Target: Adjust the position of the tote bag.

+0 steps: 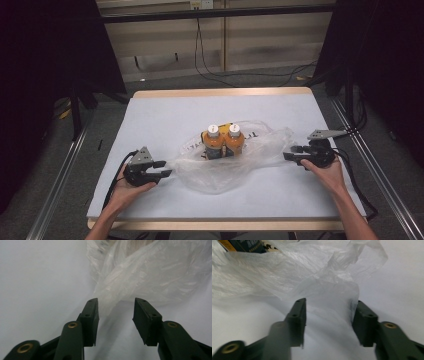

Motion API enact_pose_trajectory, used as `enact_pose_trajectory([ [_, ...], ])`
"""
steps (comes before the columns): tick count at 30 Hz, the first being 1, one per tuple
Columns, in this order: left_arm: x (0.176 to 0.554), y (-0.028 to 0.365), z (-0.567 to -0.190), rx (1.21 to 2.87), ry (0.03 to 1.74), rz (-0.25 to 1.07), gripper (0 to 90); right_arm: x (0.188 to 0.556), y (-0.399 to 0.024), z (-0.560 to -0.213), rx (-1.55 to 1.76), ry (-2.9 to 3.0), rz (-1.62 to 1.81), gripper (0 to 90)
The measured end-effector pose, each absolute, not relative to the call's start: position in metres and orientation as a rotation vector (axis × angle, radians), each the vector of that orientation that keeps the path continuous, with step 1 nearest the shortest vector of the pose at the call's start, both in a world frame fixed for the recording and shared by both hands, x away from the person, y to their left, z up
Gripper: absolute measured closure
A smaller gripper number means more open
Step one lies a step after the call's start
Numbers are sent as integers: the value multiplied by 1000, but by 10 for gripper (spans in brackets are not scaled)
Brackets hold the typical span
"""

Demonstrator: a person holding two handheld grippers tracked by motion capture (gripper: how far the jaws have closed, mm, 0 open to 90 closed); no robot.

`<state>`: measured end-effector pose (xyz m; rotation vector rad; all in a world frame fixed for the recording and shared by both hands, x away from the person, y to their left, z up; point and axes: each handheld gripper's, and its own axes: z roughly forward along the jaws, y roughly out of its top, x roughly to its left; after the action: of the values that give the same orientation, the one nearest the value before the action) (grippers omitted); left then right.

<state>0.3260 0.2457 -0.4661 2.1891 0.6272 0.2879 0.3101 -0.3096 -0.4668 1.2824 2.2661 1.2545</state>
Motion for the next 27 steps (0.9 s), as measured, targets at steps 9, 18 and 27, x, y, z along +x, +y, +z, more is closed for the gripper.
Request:
enact_pose_trajectory([
  [9,328,260,-456,2077,695,304,391,299,-314,-449,1296,2156,1298,308],
  [18,324,262,-440,1978,697,280,426,290,-311,-433,1255,2137,1338,378],
  [27,323,241,-428,2013,601,297,570,290,-283,-425,1141,2221,1363,576],
])
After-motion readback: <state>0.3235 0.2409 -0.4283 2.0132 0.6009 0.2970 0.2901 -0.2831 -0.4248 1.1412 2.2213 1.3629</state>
